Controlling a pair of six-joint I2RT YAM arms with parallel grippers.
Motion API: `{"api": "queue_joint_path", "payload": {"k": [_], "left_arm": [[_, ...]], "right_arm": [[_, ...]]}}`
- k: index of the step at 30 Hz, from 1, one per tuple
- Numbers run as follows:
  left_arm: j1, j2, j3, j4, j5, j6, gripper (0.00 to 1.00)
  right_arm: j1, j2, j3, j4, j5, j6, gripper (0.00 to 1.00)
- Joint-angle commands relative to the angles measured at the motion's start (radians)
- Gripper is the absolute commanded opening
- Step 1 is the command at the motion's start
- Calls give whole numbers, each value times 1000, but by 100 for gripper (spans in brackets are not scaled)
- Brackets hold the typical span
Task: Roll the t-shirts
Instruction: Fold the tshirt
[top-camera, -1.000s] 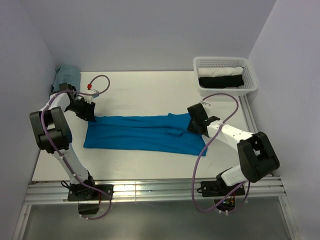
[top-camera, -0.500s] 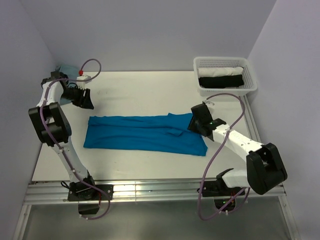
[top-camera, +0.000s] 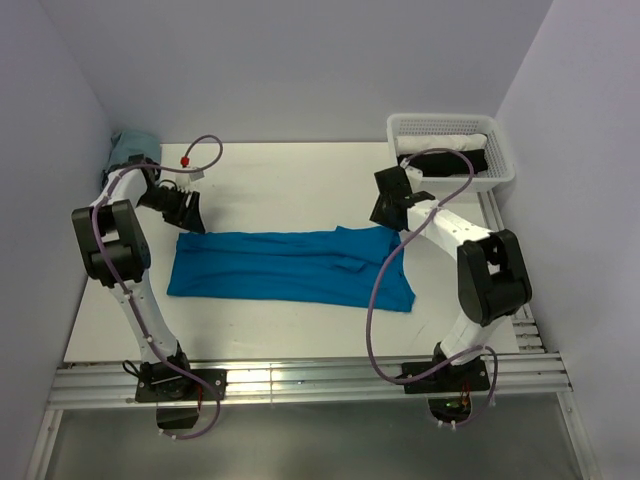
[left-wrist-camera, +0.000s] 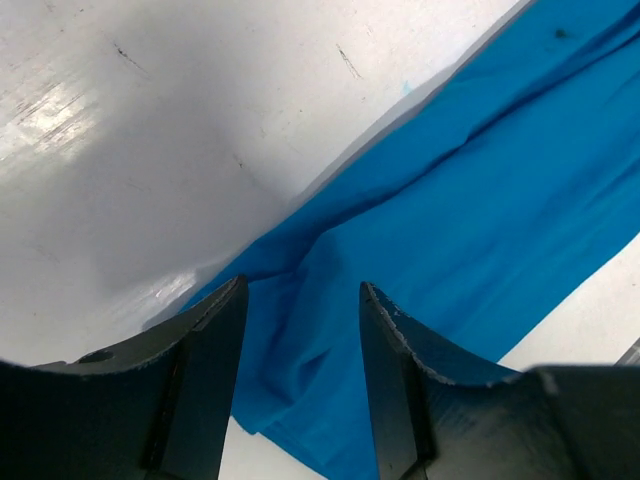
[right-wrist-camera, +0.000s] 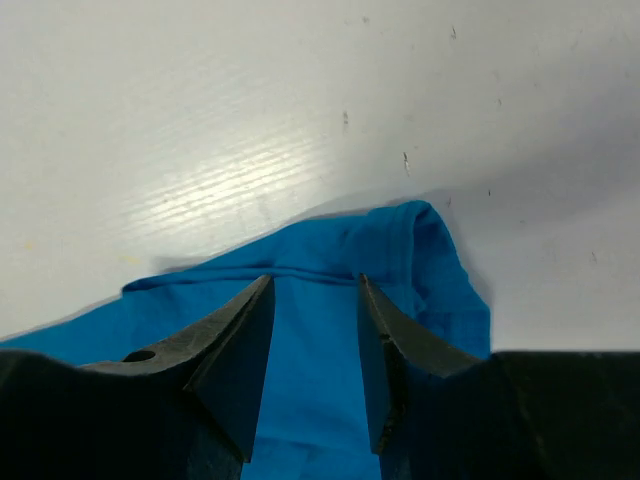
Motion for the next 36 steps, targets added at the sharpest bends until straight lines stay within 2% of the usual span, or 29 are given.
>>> {"api": "queue_joint_path", "payload": {"k": [1,14,20,36], "left_arm": [[-9,-70,-22,41,-12,-18,53],[-23,-88,-48,59,-30,-21,51],[-23,-93,-57,56,-35,-13,50],[-21,-102,-62,52,-38,-9,49]], "right_arm": [[-10,36,54,-65,49,-17,46],[-10,42,20,-88,68,6,45],[-11,50,5,-78,68,17,40],[-16,45,-29,-90,80,29,40]]}}
